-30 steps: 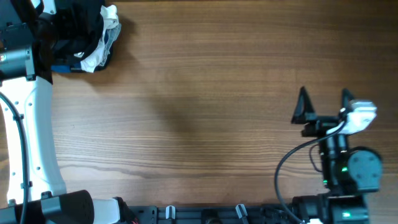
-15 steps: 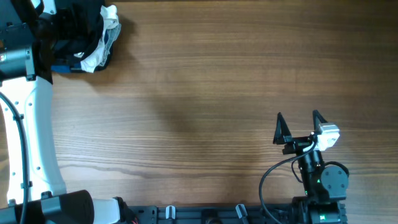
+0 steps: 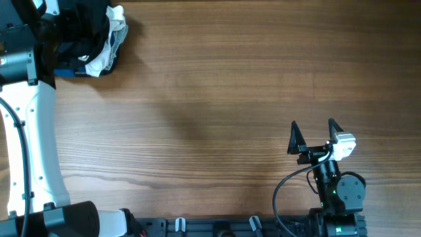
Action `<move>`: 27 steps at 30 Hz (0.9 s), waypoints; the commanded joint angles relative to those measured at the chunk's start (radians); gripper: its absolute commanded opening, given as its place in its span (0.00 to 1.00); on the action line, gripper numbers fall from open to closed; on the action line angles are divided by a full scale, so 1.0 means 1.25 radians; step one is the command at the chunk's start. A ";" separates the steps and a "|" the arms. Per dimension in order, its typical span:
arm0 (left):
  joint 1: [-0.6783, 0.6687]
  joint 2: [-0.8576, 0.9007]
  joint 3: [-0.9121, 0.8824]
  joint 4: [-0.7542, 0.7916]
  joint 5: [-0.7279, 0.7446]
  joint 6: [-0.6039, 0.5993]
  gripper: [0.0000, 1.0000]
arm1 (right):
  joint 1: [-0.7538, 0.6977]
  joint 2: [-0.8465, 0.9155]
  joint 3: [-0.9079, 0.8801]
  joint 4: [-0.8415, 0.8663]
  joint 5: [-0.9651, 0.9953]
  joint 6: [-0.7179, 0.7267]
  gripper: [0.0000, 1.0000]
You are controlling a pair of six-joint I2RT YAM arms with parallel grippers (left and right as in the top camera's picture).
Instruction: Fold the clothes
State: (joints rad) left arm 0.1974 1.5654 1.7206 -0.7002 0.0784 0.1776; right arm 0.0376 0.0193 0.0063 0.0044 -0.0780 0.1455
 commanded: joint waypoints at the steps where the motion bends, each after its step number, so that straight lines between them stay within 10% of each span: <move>1: 0.001 0.002 -0.001 0.002 0.002 -0.007 1.00 | -0.001 -0.004 -0.001 0.002 -0.007 0.011 1.00; 27: 0.001 -0.142 -0.048 -0.110 0.097 -0.008 1.00 | -0.001 -0.002 -0.001 0.001 -0.007 0.011 1.00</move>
State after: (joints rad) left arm 0.1974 1.5066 1.7107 -0.8341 0.1089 0.1776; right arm 0.0376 0.0196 0.0063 0.0040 -0.0780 0.1455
